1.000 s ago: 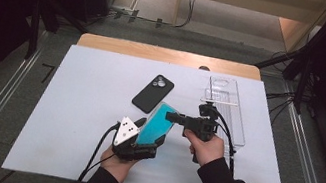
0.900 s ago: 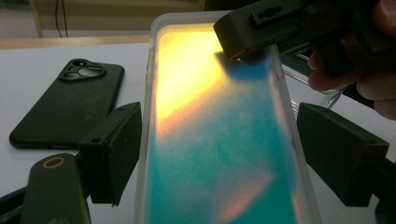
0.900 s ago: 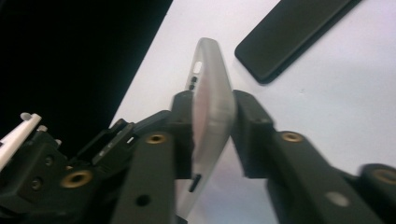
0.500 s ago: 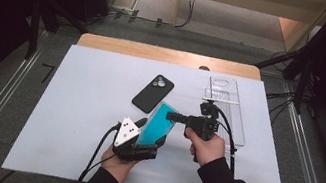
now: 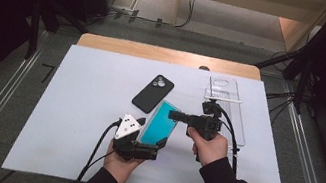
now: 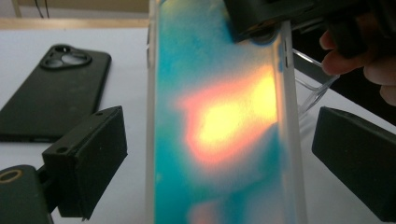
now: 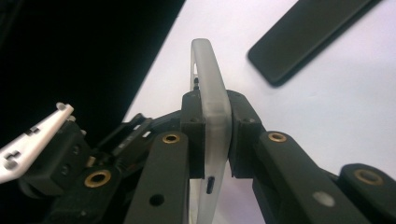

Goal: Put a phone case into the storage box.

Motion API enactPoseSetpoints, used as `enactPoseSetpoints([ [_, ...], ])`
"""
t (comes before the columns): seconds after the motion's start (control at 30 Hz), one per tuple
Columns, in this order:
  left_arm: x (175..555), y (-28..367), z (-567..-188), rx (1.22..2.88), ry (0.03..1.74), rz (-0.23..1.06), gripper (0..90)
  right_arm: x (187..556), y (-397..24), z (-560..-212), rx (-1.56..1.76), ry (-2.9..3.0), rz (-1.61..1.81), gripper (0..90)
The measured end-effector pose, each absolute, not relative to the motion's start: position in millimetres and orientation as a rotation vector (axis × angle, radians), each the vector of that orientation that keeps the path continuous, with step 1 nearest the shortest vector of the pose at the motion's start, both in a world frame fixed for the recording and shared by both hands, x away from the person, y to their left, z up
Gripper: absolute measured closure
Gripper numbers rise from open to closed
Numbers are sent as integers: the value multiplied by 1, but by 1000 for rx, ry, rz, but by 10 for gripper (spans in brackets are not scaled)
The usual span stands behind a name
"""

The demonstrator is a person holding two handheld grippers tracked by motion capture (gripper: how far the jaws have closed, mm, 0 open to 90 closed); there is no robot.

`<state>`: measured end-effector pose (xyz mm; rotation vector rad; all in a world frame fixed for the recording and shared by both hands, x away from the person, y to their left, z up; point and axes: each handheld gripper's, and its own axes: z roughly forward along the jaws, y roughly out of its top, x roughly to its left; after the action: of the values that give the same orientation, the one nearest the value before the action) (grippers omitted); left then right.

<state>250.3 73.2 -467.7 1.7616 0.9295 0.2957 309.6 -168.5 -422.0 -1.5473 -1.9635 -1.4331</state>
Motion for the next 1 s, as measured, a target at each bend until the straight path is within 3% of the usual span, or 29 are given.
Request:
enactPoseSetpoints([
  [0.37,263,78,-463,1843,974,147,39,305,-169,-418,-1595,-2161,-1451,767],
  [0.6,271,85,-457,1913,995,50,79,300,-171,-411,-1543,-2308,-1481,767],
  [0.67,274,88,-454,1916,987,18,129,298,-172,-409,-1509,-2366,-1500,766],
  [1.0,283,99,-443,1984,941,-8,144,292,-177,-406,-1333,-2465,-1583,766],
])
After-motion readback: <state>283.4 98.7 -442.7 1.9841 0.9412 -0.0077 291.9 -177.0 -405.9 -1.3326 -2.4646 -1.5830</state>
